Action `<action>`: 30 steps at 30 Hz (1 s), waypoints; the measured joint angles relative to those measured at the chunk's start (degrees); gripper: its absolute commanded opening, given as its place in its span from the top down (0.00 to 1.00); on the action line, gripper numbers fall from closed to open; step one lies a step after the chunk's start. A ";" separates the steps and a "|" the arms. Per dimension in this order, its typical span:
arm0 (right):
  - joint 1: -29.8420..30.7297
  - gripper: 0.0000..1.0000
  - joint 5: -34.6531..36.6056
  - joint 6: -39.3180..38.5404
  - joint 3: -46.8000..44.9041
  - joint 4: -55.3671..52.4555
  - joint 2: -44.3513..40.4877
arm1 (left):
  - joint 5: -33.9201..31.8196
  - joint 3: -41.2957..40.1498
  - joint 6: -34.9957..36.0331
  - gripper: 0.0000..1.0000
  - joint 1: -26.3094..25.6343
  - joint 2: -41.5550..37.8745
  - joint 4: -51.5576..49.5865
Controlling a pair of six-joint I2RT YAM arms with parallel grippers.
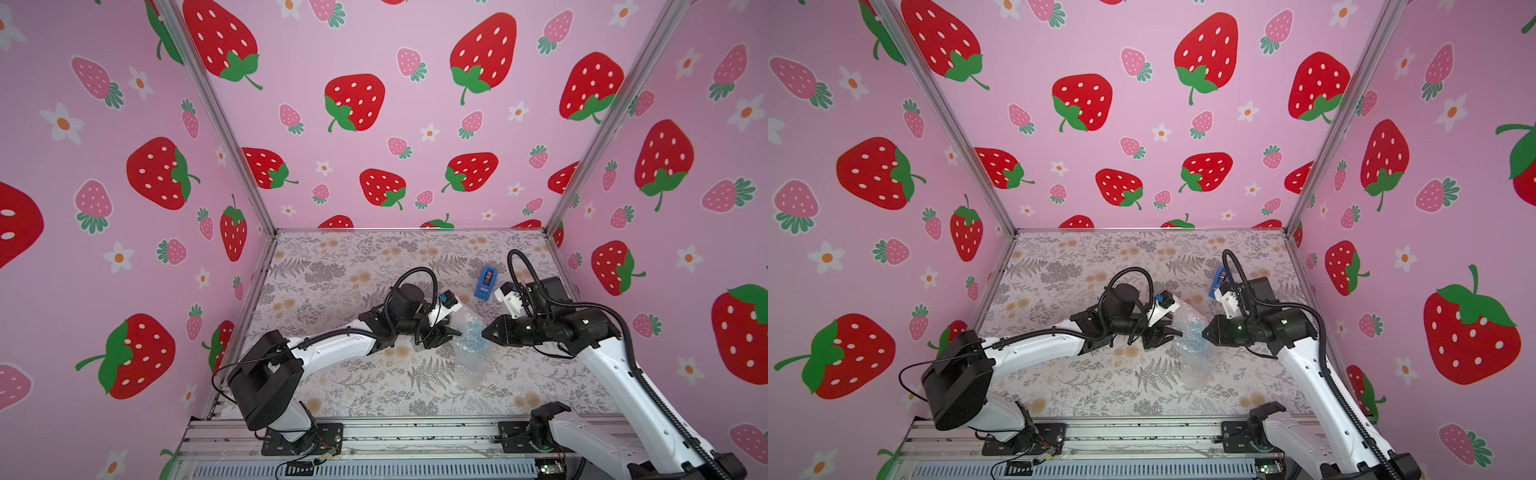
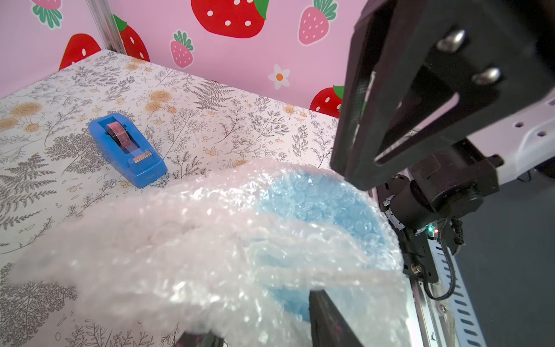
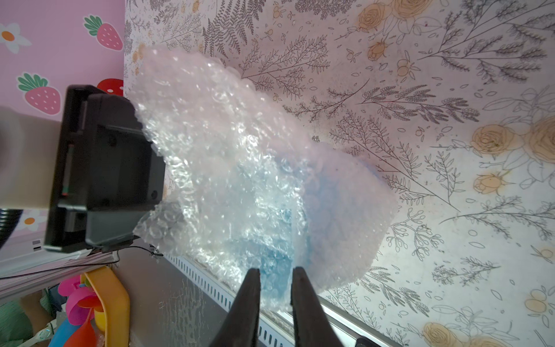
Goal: Wrap wine glasses in bubble wrap
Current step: Wrap the wine glass in bubble wrap.
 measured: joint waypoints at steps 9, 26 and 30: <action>0.00 0.81 1.46 0.48 -5.73 2.27 0.15 | 0.76 2.25 -0.33 0.43 0.00 0.00 -1.27; 0.00 0.81 1.44 0.70 -6.99 7.80 2.49 | 5.81 9.68 4.46 0.60 -2.51 2.69 -10.16; -0.02 0.81 1.36 0.72 -6.99 8.00 2.54 | 7.08 10.49 7.15 0.61 -2.64 4.46 -13.68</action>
